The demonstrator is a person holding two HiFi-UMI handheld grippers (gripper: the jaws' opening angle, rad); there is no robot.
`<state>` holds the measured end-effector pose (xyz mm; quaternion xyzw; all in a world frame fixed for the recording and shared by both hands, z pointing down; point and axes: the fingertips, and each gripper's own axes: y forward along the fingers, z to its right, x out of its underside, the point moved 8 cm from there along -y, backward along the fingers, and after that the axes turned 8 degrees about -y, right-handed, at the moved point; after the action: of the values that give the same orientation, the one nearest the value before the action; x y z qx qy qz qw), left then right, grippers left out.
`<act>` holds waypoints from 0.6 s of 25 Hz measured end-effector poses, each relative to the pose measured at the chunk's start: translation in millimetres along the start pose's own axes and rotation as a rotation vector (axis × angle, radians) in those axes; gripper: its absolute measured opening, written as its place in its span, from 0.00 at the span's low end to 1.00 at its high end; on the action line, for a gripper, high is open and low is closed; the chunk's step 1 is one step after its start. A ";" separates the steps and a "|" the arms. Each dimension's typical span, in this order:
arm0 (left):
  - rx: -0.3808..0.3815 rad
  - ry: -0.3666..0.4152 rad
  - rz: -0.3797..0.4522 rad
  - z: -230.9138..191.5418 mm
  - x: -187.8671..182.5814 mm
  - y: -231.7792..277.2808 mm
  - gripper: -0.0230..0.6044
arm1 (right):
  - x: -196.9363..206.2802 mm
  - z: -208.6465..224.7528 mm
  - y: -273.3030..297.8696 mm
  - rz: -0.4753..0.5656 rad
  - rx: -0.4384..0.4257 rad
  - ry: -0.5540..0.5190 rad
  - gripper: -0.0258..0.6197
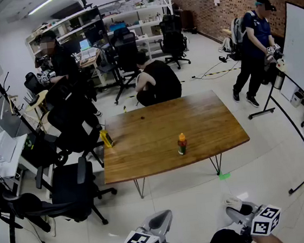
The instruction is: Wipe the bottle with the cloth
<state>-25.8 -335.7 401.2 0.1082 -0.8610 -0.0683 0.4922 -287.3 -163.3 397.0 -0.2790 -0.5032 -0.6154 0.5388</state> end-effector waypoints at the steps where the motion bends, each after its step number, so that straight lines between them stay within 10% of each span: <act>1: 0.004 -0.009 -0.004 0.3 4.7 0.4 0.06 | 3.6 -0.6 -7.0 -0.012 0.017 0.011 0.16; 15: -0.067 0.015 -0.003 -25.0 -17.1 89.5 0.06 | -28.0 109.4 36.7 -0.015 -0.004 0.015 0.16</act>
<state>-6.5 -245.1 419.7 0.0937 -0.8545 -0.0971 0.5017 -267.1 -48.7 420.9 -0.2717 -0.4999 -0.6224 0.5375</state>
